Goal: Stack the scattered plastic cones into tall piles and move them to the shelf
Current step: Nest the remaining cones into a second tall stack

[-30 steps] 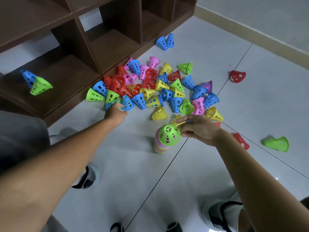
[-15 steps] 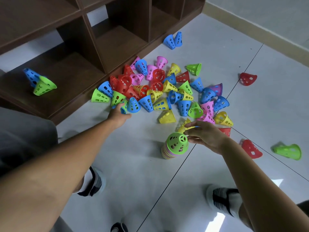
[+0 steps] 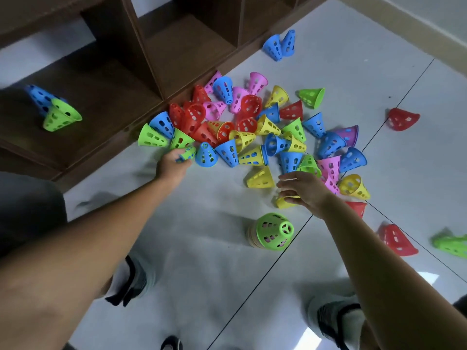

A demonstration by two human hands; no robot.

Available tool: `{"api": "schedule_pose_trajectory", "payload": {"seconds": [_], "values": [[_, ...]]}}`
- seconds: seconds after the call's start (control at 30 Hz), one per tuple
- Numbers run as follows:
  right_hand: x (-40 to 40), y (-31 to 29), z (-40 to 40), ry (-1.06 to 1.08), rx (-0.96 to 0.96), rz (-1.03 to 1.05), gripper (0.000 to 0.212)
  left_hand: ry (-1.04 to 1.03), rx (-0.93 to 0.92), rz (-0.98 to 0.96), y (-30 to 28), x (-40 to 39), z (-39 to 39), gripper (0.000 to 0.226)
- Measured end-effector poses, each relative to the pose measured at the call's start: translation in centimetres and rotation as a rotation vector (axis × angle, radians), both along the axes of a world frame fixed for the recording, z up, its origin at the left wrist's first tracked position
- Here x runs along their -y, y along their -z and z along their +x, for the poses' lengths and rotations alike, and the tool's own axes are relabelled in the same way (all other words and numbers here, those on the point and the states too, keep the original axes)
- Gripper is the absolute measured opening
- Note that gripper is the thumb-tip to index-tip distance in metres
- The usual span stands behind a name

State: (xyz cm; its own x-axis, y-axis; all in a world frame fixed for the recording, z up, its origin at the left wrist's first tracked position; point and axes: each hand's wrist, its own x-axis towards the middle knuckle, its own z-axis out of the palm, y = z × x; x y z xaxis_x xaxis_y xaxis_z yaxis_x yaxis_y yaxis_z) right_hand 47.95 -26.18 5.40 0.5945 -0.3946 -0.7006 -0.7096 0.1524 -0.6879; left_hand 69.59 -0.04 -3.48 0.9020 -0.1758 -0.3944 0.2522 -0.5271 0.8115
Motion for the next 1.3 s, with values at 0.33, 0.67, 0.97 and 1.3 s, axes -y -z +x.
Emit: {"api": "schedule_pose_trajectory", "payload": {"seconds": [0.33, 0.67, 0.97, 1.3], "values": [[0.7, 1.7, 6.2, -0.253, -0.017, -0.249, 0.033, -0.100, 0.137, -0.046, -3.1, 0.2, -2.0, 0.015], [0.1, 2.5, 8.6, -0.391, -0.051, -0.331, 0.047, -0.021, 0.095, -0.184, -9.7, 3.0, -4.7, 0.011], [0.8, 0.8, 8.5, -0.292, 0.054, -0.364, 0.021, 0.169, -0.229, -0.448, -15.8, 4.9, -5.8, 0.033], [3.1, -2.3, 5.1, 0.153, 0.265, -0.077, 0.026, 0.537, -0.530, -0.615, -18.3, 5.9, -9.2, 0.045]]}}
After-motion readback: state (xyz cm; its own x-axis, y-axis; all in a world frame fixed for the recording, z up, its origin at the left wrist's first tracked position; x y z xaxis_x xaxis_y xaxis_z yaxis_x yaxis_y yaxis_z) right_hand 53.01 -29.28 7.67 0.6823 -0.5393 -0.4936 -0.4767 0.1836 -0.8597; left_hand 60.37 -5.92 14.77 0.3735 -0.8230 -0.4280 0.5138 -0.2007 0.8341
